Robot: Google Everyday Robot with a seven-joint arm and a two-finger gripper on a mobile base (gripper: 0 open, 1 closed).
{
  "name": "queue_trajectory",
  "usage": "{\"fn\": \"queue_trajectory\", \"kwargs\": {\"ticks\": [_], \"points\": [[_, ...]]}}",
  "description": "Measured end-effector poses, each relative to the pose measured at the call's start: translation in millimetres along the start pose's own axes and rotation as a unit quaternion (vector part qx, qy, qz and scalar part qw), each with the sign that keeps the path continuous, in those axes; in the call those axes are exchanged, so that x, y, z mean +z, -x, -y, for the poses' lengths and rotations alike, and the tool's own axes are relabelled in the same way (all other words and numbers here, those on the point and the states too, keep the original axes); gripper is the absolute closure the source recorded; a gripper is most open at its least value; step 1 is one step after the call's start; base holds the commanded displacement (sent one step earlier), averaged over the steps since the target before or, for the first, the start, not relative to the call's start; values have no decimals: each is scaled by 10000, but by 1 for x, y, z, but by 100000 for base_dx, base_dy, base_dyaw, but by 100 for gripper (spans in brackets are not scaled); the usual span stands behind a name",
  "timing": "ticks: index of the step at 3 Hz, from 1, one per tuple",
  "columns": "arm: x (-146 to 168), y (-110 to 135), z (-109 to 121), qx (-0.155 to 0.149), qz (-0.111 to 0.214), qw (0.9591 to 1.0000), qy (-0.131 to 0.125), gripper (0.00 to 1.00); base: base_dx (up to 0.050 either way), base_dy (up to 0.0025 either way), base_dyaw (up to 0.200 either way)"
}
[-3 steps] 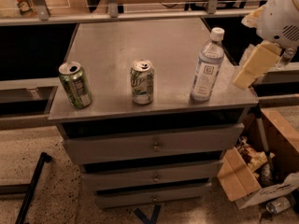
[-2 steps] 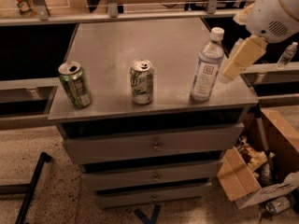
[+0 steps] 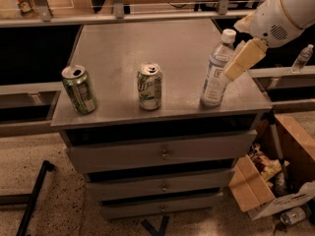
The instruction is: Move blue plastic bottle near green can
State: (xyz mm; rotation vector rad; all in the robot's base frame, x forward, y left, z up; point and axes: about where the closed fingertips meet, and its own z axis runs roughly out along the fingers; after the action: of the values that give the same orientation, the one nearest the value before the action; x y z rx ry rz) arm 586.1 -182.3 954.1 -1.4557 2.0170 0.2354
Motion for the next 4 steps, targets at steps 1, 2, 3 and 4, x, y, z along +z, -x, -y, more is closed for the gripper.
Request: {"fn": "queue_trajectory", "kwargs": {"ticks": [1, 2, 3, 4], "points": [[14, 0, 1, 111, 269, 9993, 234, 0, 0, 0, 0], [22, -1, -1, 150, 442, 9981, 395, 18, 0, 0, 0], [24, -2, -5, 155, 547, 9971, 505, 41, 0, 0, 0], [23, -2, -10, 118, 615, 9964, 565, 64, 0, 0, 0]]}}
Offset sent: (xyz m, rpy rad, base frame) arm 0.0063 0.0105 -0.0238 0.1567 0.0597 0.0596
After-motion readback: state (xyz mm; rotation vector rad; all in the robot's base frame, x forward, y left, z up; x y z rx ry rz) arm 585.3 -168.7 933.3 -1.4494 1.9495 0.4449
